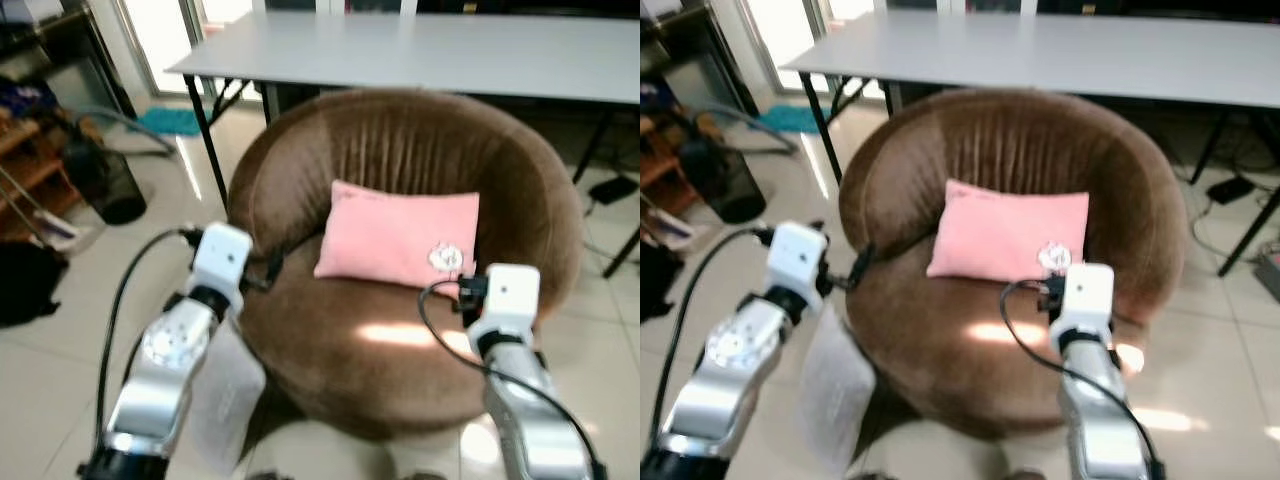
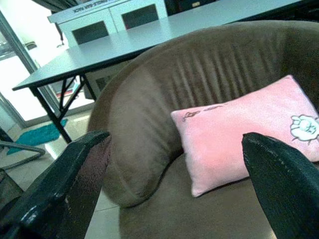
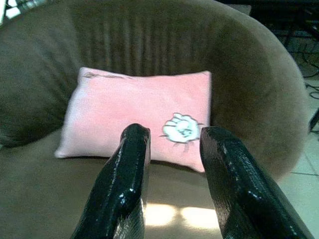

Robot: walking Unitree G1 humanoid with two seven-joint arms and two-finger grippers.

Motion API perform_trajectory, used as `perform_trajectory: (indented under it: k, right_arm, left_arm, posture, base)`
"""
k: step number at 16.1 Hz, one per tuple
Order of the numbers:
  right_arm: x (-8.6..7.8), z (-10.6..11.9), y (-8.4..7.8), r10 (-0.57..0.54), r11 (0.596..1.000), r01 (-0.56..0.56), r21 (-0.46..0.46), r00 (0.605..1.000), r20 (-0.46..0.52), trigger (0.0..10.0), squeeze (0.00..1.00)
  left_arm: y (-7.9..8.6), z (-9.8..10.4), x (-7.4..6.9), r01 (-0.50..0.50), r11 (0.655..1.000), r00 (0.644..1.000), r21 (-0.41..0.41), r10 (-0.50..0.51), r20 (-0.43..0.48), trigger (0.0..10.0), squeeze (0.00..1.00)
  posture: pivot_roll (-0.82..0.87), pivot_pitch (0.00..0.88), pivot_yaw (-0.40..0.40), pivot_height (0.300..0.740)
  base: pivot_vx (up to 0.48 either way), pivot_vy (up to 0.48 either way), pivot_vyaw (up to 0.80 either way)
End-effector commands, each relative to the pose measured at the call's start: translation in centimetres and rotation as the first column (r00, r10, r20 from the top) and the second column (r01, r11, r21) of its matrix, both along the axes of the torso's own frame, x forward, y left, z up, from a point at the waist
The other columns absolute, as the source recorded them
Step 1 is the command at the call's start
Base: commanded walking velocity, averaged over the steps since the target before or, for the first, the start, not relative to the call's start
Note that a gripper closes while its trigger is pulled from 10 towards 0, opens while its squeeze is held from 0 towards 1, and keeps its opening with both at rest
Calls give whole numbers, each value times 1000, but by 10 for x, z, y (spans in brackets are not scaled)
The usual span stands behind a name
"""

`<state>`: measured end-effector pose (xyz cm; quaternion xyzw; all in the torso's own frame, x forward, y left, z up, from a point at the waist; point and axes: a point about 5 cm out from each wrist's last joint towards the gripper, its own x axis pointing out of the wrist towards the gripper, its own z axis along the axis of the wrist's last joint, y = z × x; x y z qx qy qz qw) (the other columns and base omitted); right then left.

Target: Move the pillow to the sofa from floor

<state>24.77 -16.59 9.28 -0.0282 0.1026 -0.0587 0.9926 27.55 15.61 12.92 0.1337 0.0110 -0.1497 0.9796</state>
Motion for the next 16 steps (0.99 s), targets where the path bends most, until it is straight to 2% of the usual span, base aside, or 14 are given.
perform_trajectory:
  k: [1, 11, 16]
  right_arm:
    - [2, 4, 1, 18, 1000, -18, -8, 1000, 7, 10000, 0]
    - [6, 0, 2, 18, 1000, -17, 25, 1000, -23, 10000, 0]
    - [6, -2, 3, 15, 999, -14, 29, 999, -34, 10000, 0]
  left_arm:
    - [0, -1, 1, -7, 1000, 1000, 7, 7, 0, 10000, 0]
    - [5, -3, 6, -30, 999, 999, 10, 30, 11, 10000, 0]
    - [0, 0, 15, -14, 1000, 1000, 13, 14, 22, 10000, 0]
  posture:
    - [-63, 8, 67, 740]
    - [-50, 0, 60, 740]
    - [-48, 0, 62, 740]
  base:
    - [0, 371, 0]
    - [0, 373, 0]
    - [0, 382, -426]
